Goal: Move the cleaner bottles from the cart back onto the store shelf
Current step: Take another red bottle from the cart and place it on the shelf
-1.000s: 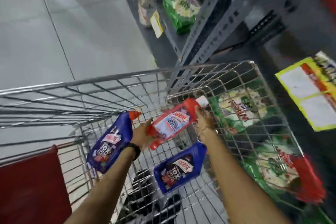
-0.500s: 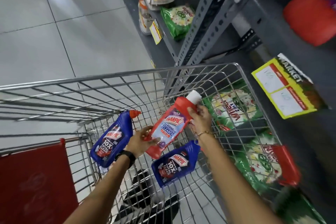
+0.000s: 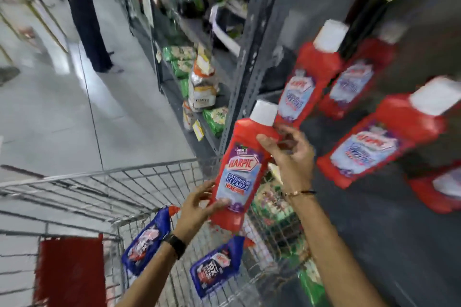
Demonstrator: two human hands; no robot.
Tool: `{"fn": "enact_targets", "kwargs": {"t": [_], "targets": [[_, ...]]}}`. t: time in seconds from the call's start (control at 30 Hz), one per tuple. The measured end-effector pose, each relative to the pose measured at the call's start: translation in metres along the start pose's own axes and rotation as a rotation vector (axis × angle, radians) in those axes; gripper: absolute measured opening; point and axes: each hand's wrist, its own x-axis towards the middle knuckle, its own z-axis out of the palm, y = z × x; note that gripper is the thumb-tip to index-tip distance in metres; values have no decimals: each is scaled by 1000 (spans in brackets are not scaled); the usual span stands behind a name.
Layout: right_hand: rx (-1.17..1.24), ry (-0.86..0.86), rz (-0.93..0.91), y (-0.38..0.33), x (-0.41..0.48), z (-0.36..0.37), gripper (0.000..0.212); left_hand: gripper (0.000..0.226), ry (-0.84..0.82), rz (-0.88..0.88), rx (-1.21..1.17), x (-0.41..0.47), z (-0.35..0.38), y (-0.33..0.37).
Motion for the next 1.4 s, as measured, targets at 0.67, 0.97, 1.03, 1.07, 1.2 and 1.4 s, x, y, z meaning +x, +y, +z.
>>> {"fn": "enact_targets", "kwargs": {"t": [0.67, 0.97, 1.03, 1.07, 1.2, 1.4], "targets": [[140, 21, -370, -145, -32, -126, 27, 65, -215, 326, -7, -83, 81, 106], [106, 224, -284, -110, -40, -204, 29, 59, -417, 341, 126, -68, 138, 96], [52, 314, -294, -100, -42, -230, 30, 54, -440, 437, 293, -57, 166, 96], [19, 349, -300, -95, -42, -241, 29, 52, -447, 503, 383, -50, 182, 96], [-127, 419, -359, -80, -43, -270, 30, 47, -497, 576, 545, -24, 245, 93], [-133, 488, -326, -52, -40, -287, 36, 50, -611, 443, 416, 4, 304, 79]]}}
